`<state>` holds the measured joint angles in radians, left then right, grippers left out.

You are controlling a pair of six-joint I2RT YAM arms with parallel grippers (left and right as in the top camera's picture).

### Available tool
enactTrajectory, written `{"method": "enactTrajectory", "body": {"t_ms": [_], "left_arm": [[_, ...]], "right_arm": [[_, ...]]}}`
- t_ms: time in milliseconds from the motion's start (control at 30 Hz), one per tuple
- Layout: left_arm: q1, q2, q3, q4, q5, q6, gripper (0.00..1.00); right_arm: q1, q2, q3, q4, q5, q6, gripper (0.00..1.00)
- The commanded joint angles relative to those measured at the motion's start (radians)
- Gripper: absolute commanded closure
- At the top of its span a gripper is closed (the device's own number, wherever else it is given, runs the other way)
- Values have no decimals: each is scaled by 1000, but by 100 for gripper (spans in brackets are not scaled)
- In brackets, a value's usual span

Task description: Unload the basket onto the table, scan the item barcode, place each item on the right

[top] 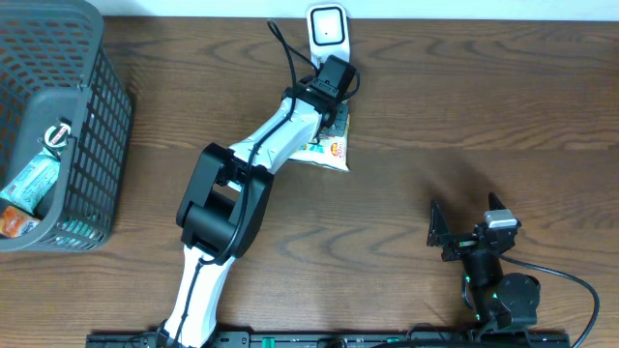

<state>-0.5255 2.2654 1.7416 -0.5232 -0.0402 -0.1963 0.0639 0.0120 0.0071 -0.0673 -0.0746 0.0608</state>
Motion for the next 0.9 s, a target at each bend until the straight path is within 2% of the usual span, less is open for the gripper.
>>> {"method": "enactTrajectory", "body": {"t_ms": [0, 133, 300, 500, 867], "left_arm": [[4, -13, 0, -26, -35, 50, 78], [4, -132, 5, -57, -82, 50, 72], [2, -249, 5, -159, -73, 39, 72], [1, -245, -12, -310, 97, -27, 71], [-19, -225, -248, -228, 127, -27, 71]], "right_arm": [[-6, -5, -1, -4, -3, 2, 1], [-6, -5, -1, -4, -3, 2, 1], [-6, -5, -1, -4, -3, 2, 1], [-6, -5, -1, -4, -3, 2, 1], [-6, -5, -1, -4, -3, 2, 1]]}}
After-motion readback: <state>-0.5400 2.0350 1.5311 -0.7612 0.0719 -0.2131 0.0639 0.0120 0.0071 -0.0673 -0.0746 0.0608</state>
